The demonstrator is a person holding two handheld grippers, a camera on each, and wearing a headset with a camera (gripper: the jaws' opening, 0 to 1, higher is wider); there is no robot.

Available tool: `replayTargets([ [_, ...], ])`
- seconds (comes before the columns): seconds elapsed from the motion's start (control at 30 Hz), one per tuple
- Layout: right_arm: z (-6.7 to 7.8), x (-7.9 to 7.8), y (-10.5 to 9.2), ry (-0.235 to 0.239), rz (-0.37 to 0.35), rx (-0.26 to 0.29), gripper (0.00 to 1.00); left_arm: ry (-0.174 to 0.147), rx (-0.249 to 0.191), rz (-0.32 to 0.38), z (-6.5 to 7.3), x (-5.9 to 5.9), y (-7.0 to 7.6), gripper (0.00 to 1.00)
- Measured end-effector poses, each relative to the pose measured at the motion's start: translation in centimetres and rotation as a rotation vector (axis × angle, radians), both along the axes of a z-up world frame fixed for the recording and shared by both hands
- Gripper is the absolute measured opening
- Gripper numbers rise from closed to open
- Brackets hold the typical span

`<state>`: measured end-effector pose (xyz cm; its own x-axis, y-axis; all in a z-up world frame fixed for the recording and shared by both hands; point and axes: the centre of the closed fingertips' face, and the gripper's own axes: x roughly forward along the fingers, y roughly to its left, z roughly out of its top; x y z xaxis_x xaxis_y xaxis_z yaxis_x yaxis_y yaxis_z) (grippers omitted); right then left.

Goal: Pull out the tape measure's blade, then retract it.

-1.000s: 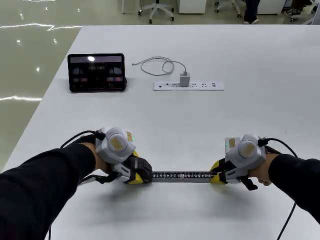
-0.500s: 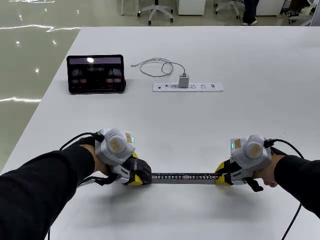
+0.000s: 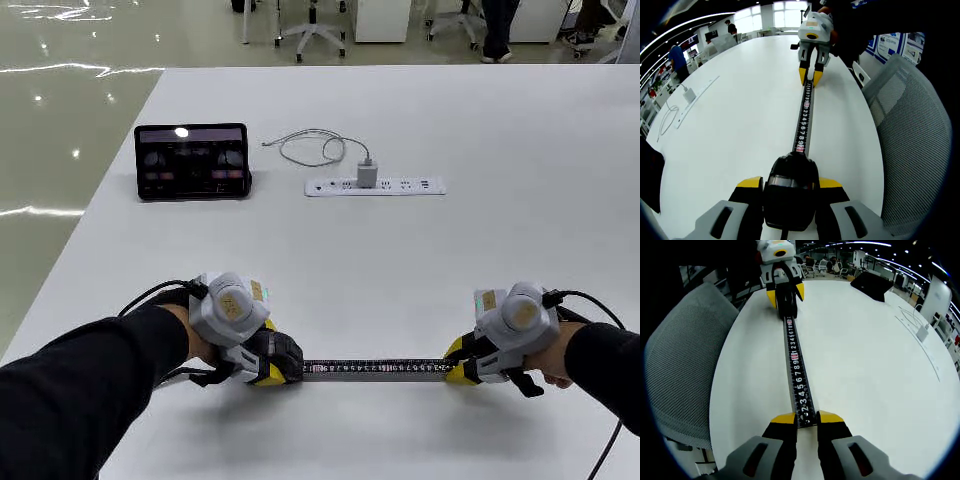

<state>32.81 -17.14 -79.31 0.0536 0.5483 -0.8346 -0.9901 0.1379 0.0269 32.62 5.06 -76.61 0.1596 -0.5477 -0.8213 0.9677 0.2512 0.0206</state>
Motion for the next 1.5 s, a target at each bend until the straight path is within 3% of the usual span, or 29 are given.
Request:
replayTargets([
  [1.23, -0.01, 0.07, -0.57, 0.006, -0.024, -0.006, 0.11, 0.002, -0.01, 0.001, -0.08, 0.12, -0.25, 0.36],
  [1.5, -0.03, 0.11, -0.2, 0.016, 0.002, -0.047, 0.12, -0.001, -0.018, 0.001, -0.02, 0.14, -0.29, 0.36],
])
